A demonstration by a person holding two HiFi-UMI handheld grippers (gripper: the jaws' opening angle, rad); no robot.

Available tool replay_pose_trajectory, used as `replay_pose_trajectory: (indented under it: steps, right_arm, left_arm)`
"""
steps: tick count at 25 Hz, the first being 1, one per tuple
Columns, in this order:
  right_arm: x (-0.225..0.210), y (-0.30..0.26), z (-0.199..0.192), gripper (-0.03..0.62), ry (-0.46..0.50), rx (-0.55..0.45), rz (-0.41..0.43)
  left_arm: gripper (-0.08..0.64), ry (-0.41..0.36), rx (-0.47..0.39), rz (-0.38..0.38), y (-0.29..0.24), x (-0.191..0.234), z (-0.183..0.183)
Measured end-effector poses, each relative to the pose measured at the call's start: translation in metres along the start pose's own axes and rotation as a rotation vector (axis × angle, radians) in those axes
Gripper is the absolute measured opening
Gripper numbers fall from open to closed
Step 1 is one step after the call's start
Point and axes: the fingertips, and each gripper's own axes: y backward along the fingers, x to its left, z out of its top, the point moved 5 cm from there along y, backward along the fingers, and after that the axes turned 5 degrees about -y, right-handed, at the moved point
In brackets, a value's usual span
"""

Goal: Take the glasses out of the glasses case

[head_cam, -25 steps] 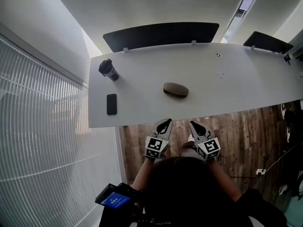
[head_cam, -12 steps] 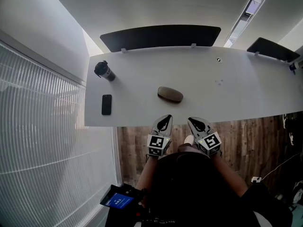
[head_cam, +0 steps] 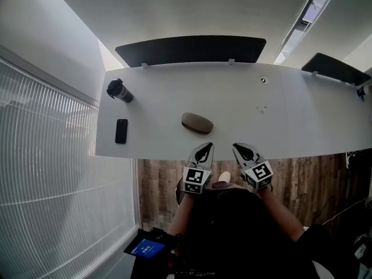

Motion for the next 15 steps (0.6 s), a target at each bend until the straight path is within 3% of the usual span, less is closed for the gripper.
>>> replay_pose_trajectory:
  steps: [4,10,15]
  right_arm:
    - [-0.010,-0.011,-0.010,0.008,0.005,0.000,0.002]
    - [0.001,-0.051,0.004,0.008,0.000,0.015,-0.005]
    - [0.012,-0.082,0.022,0.008,0.025,0.016,0.009]
  left_arm:
    - [0.002,-0.014,0.008,-0.055,0.002,0.002,-0.021]
    - [0.002,0.041,0.064,-0.036,-0.003,0.051,-0.033]
    - [0.002,0.013,0.106,-0.069,-0.013,0.078,-0.037]
